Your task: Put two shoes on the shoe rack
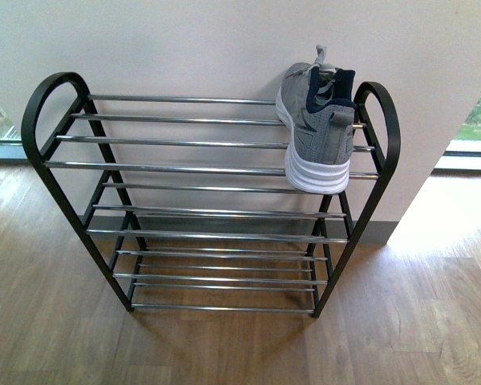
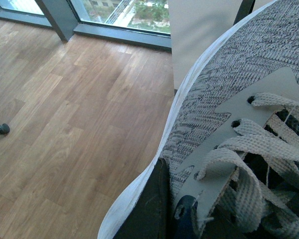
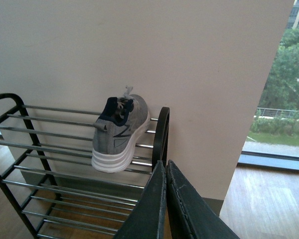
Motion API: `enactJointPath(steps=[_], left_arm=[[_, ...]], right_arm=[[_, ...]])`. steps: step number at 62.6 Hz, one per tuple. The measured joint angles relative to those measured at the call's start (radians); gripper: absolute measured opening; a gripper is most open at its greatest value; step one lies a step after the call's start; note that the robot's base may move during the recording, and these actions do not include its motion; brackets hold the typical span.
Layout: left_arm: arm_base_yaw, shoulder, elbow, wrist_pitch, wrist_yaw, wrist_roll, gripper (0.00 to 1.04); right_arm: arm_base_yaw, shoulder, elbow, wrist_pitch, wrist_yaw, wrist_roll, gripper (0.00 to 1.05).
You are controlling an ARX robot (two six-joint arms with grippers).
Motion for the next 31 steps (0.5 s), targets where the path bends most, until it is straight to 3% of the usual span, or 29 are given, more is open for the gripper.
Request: enactJointPath(steps=[7, 13, 31], left_arm=[[0.0, 0.0, 0.0, 0.0, -0.001, 0.0, 0.02], [0.0, 0.0, 0.0, 0.0, -0.001, 0.0, 0.02], [0.0, 0.0, 0.0, 0.0, -0.005, 0.0, 0.02]], right_arm=[[0.0, -0.002, 0.0, 0.0, 0.0, 0.0, 0.04], [0.0, -0.002, 0.0, 0.0, 0.0, 0.0, 0.27], [0.0, -0.003, 0.0, 0.0, -0.002, 0.0, 0.76]])
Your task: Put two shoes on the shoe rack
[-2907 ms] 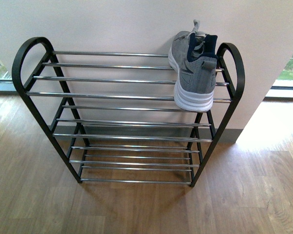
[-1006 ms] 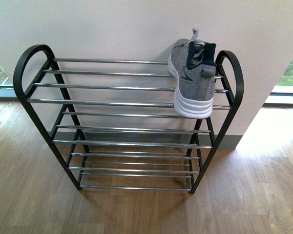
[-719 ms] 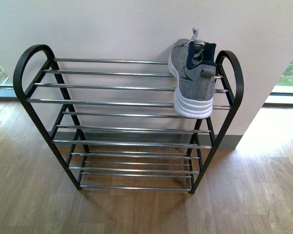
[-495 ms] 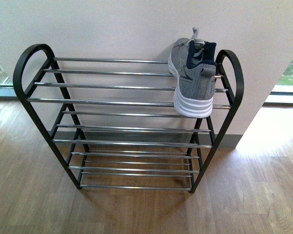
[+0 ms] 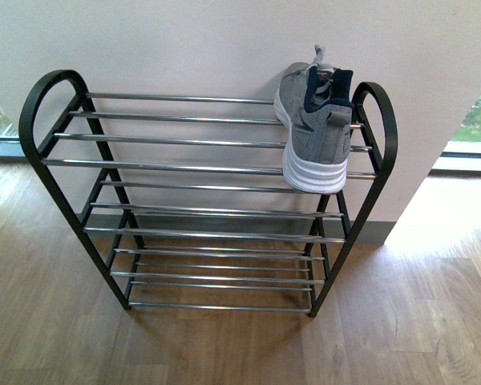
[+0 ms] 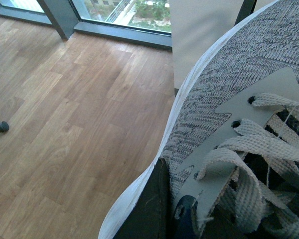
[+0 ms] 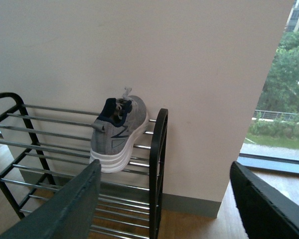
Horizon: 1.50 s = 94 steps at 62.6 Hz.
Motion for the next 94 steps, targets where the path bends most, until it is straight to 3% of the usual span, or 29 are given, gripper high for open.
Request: enactJointPath(steps=[4, 8, 11, 19, 29, 44, 52, 69, 80, 94], left_arm=[[-0.001, 0.0, -0.002, 0.006, -0.01, -0.005, 0.02], [-0.013, 0.015, -0.034, 0.151, -0.096, -0.077, 0.02], [-0.01, 0.061, -0.024, 0.257, -0.084, -0.149, 0.02], [0.031, 0.265, 0.107, 0.353, 0.095, -0.352, 0.02], [0.073, 0.552, 0.345, 0.366, 0.293, -0.466, 0.02], [0.066, 0.949, 0.732, 0.17, 0.415, -0.489, 0.02], [0.029, 1.126, 0.958, 0.006, 0.472, -0.44, 0.02], [-0.055, 1.356, 1.331, -0.159, 0.54, -0.391, 0.02], [-0.085, 1.461, 1.469, -0.27, 0.542, -0.395, 0.02], [-0.082, 1.501, 1.48, -0.274, 0.536, -0.412, 0.02]], right_arm=[[0.0, 0.0, 0.0, 0.0, 0.002, 0.0, 0.86], [0.001, 0.0, 0.0, -0.001, 0.007, 0.002, 0.96], [0.001, -0.001, 0.0, -0.001, 0.007, 0.004, 0.96], [0.001, -0.001, 0.0, -0.001, 0.001, 0.004, 0.95], [0.001, -0.001, 0.0, -0.001, 0.002, 0.004, 0.95], [0.001, -0.001, 0.0, -0.001, 0.002, 0.004, 0.95], [0.001, -0.001, 0.0, -0.001, 0.002, 0.004, 0.95], [0.001, -0.001, 0.0, -0.001, 0.002, 0.004, 0.95], [0.001, -0.001, 0.0, -0.001, 0.002, 0.004, 0.95], [0.001, -0.001, 0.0, -0.001, 0.002, 0.004, 0.95]])
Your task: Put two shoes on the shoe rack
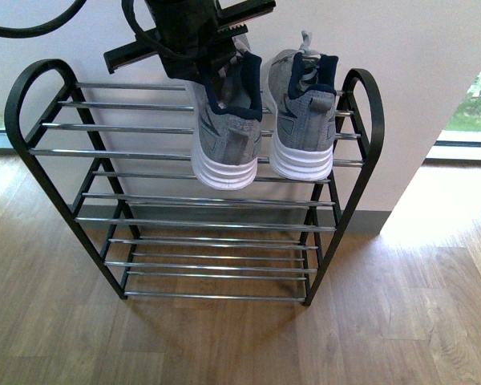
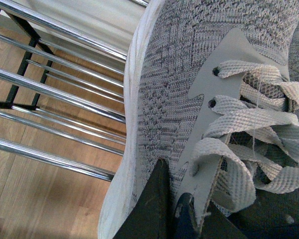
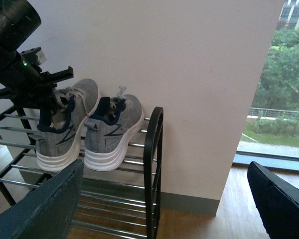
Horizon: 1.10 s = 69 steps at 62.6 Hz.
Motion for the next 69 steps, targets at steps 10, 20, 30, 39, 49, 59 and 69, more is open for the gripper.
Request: enactJointPath(steps=[10, 20, 30, 39, 49, 59, 69], left_arm=[[0.001, 0.042, 0.012, 0.008, 0.014, -0.012, 0.02], [0.005, 0.129, 0.135, -0.026, 0.035, -0.026, 0.02], [0.011, 0.175, 0.218, -0.064, 0.027, 0.011, 0.02], [0.016, 0.177, 0.219, -0.056, 0.026, 0.029, 0.02], [0.019, 0.172, 0.193, 0.001, 0.029, 0.028, 0.18], [0.019, 0.126, 0.125, 0.046, 0.07, -0.003, 0.47], [0.019, 0.002, -0.003, 0.122, 0.126, -0.068, 0.77]], right_arm=[[0.0, 0.0, 0.0, 0.0, 0.0, 0.0, 0.95], [0.0, 0.0, 0.0, 0.0, 0.0, 0.0, 0.95], [0.0, 0.0, 0.0, 0.0, 0.001, 0.0, 0.95], [0.0, 0.0, 0.0, 0.0, 0.0, 0.0, 0.95], [0.0, 0.0, 0.0, 0.0, 0.0, 0.0, 0.95], [0.0, 0.0, 0.0, 0.0, 0.0, 0.0, 0.95], [0.0, 0.0, 0.0, 0.0, 0.0, 0.0, 0.95]])
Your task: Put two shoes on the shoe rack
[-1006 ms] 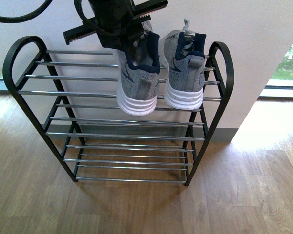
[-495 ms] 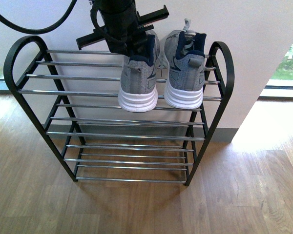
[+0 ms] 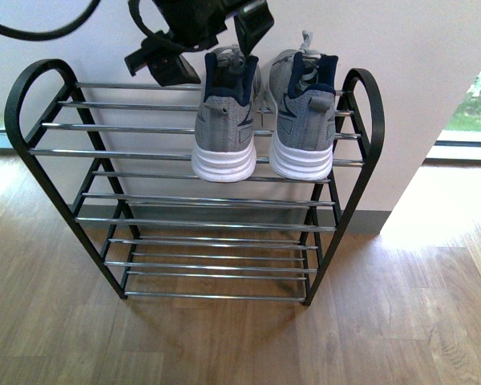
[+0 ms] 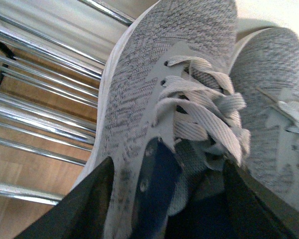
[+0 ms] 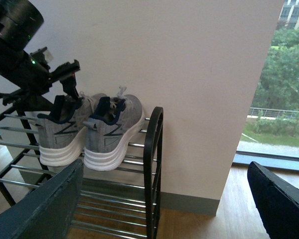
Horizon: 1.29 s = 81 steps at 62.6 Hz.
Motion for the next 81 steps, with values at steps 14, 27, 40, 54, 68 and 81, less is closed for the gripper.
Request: enactJointPath(steps=[14, 27, 40, 54, 68, 81], left_arm=[[-0.001, -0.301, -0.259, 0.05, -0.113, 0.006, 0.95], [0.029, -0.566, -0.633, 0.26, -0.41, 0.251, 0.89], [0.11, -0.71, -1.128, 1.156, -0.286, 0.679, 0.53], [0.201, -0.9, -1.379, 1.29, -0.206, 0.766, 0.12], [0.262, -1.043, -1.527, 1.294, -0.145, 0.774, 0.01], [0.306, -1.178, -1.625, 1.252, -0.101, 0.778, 0.01]], right_arm=[[0.0, 0.0, 0.0, 0.0, 0.0, 0.0, 0.95], [0.0, 0.0, 0.0, 0.0, -0.001, 0.0, 0.95], [0.0, 0.0, 0.0, 0.0, 0.0, 0.0, 0.95], [0.0, 0.0, 0.0, 0.0, 0.0, 0.0, 0.95], [0.0, 0.0, 0.0, 0.0, 0.0, 0.0, 0.95], [0.0, 0.0, 0.0, 0.0, 0.0, 0.0, 0.95]])
